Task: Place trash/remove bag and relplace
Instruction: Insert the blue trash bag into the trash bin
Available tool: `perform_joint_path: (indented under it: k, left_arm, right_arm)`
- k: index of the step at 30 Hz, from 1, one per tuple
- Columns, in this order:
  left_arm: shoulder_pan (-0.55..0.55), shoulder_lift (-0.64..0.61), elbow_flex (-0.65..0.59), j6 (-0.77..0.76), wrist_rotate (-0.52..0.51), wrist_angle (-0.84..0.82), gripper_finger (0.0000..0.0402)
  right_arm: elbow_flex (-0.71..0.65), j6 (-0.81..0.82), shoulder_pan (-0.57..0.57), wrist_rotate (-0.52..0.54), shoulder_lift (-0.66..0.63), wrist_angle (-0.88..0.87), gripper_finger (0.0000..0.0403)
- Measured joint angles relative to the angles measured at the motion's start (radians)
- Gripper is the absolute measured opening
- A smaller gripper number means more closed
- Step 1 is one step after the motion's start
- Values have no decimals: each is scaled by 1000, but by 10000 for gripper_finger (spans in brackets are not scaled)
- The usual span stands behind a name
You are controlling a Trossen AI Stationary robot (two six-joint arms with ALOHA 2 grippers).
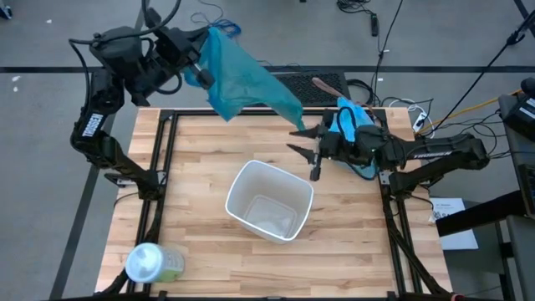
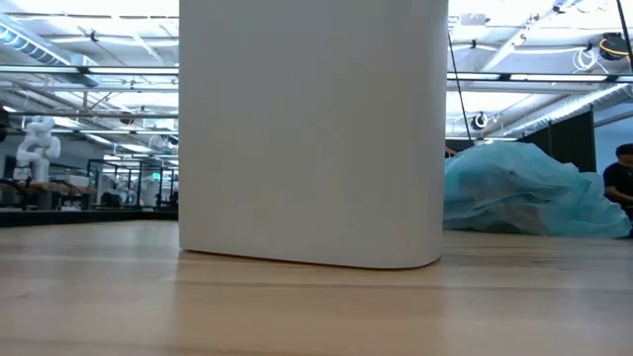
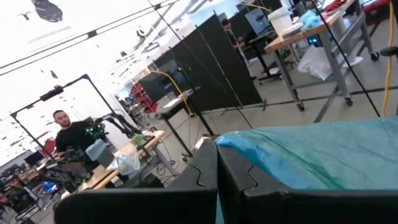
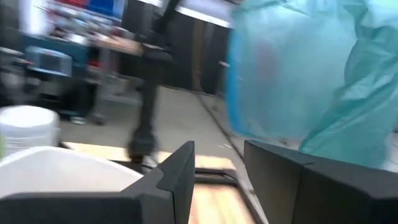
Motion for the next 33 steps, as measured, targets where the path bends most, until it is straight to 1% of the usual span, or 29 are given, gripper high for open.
perform_joint_path:
  k: [5,6,8,10,11,12,14,16,17,18,21,23,26,29,33]
  left_arm:
    - [-8,5,0,-8,0,-27,0]
    - [-13,6,-1,-11,0,-34,0]
    - [-24,12,-1,-29,1,-34,0]
    - [-31,16,-1,-33,9,-35,0]
    - [-35,21,-1,-34,15,-35,0]
    - [-39,23,-1,-37,21,-34,0]
    - [-40,25,-2,-54,26,-35,0]
    - [-39,37,-2,-58,26,-26,0]
    - [-38,39,-2,-58,26,-21,0]
    - [-35,40,-2,-59,26,-23,0]
    - [-31,50,-2,-60,26,-6,0]
    - [-31,51,-2,-60,26,13,0]
    - [-31,58,-2,-59,25,60,0]
    - [-31,64,-2,-59,26,97,0]
    - [-31,71,-2,-59,25,119,0]
  right_arm:
    - [0,-12,-54,280,13,-4,132]
    - [0,-12,-75,321,13,6,132]
    - [4,-18,-134,366,13,30,132]
    - [25,-17,-200,373,13,31,132]
    - [39,-10,-232,359,13,27,132]
    - [58,1,-260,312,13,13,132]
    - [105,62,-301,160,11,-50,132]
    - [153,118,-307,8,11,-119,132]
    - [164,127,-300,-32,13,-135,132]
    - [165,129,-285,-44,15,-138,132]
    - [154,127,-223,-36,33,-147,137]
    - [151,134,-177,-26,68,-142,147]
    - [151,149,-113,85,146,-83,172]
    - [150,146,-67,200,241,61,208]
    - [150,87,-30,335,352,314,256]
